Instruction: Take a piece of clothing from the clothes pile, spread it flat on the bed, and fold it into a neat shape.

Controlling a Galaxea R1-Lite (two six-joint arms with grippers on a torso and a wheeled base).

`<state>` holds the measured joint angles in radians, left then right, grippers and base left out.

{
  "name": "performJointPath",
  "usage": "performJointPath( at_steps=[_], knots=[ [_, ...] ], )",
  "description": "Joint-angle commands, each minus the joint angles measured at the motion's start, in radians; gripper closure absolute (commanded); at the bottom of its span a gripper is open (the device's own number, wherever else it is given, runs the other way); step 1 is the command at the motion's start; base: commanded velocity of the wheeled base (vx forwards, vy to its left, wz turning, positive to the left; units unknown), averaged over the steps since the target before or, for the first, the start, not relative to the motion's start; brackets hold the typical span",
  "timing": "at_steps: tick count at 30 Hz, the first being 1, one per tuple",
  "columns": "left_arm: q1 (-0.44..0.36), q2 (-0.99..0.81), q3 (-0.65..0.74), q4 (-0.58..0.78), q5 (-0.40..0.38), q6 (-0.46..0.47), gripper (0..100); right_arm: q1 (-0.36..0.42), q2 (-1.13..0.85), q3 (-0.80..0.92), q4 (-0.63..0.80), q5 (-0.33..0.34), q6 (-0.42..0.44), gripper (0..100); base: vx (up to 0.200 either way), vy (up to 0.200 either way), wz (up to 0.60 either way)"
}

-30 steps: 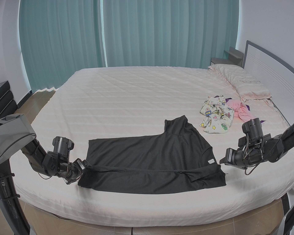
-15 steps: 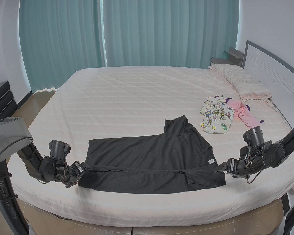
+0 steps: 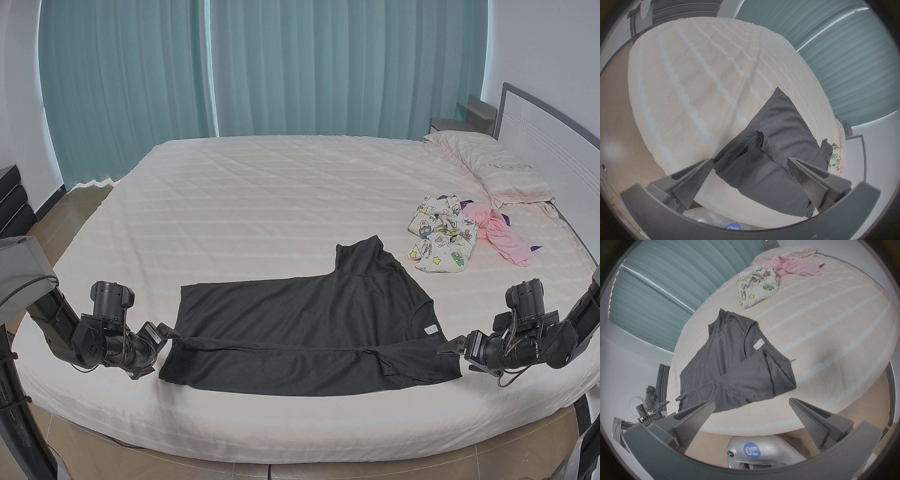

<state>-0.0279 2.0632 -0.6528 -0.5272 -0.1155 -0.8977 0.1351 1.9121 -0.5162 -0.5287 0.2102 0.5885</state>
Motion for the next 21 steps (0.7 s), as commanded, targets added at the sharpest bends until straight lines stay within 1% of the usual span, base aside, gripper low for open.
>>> performJointPath(
  at_steps=[1, 2, 6, 14, 17, 19, 21],
  knots=[
    [0.017, -0.015, 0.004, -0.013, -0.006, -0.001, 0, -0.006, 0.011, 0.021, -0.002, 0.008, -0.001, 0, 0.0, 0.0, 0.0],
    [0.022, -0.018, 0.005, -0.02, -0.013, -0.001, 0, -0.005, 0.011, 0.027, -0.008, 0.008, -0.001, 0, 0.0, 0.0, 0.0],
    [0.022, -0.02, 0.021, -0.028, -0.042, 0.0, 0, 0.001, 0.013, 0.033, -0.008, 0.008, -0.003, 0, 0.2, 0.0, 0.0],
    [0.02, -0.018, 0.021, -0.028, -0.042, 0.005, 0, 0.011, 0.01, 0.038, -0.01, 0.005, -0.006, 0, 0.2, 0.0, 0.0],
    [0.017, -0.026, 0.042, -0.027, -0.042, 0.022, 0, 0.015, 0.007, 0.041, -0.01, 0.003, -0.007, 0, 0.0, 0.0, 0.0],
    [0.017, -0.035, 0.068, -0.027, -0.052, 0.069, 0, 0.015, 0.007, 0.044, -0.01, 0.001, -0.009, 0, 0.0, 0.0, 0.0],
    [0.019, -0.038, 0.117, -0.03, -0.076, 0.163, 0, 0.015, 0.007, 0.047, -0.01, 0.001, -0.012, 0, 0.0, 0.0, 0.0]
  ],
)
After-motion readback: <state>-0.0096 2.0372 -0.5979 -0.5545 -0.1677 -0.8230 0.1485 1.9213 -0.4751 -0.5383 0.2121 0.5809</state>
